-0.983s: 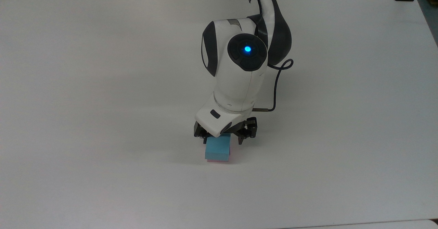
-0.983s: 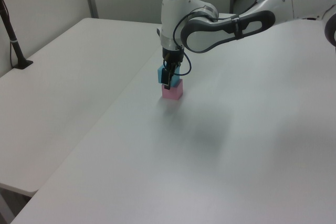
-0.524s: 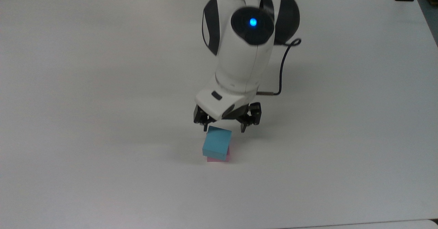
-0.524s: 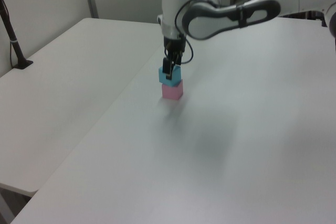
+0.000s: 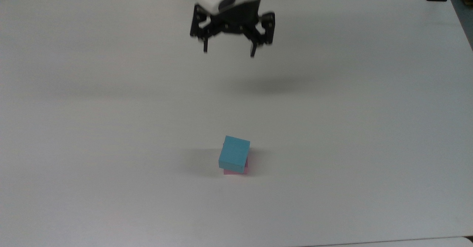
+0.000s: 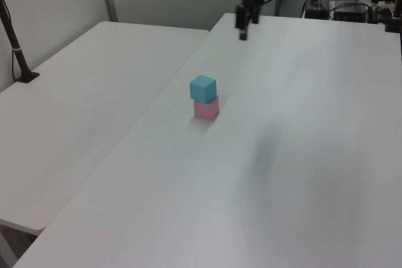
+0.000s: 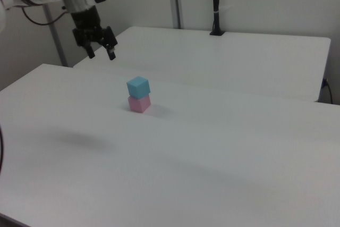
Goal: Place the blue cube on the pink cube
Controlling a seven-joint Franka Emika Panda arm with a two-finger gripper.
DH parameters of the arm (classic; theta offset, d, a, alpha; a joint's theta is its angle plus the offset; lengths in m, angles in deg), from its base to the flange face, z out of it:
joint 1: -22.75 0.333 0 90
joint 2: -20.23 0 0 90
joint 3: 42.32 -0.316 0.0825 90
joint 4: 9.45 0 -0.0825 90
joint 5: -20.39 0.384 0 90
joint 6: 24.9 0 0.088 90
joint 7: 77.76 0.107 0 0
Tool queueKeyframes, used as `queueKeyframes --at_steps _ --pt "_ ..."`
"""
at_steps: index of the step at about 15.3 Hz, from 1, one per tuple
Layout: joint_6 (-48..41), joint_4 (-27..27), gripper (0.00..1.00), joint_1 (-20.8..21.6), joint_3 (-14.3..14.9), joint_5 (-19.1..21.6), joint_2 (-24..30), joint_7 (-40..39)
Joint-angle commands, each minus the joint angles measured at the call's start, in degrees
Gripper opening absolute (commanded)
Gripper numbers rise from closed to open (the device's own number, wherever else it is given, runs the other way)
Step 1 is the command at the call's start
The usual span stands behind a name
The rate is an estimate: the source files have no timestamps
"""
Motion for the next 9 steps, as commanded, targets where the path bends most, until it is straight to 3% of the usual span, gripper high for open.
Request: queueKeyframes --at_steps 1,5,9 --pt "-3.22 16.66 1.0 -0.06 -0.24 1.06 14.54 1.21" --pt "-3.68 19.92 1.0 -2.35 -1.3 1.06 15.61 0.42" --pt "-1.74 19.93 1.0 -3.84 -1.21 1.06 15.26 0.33"
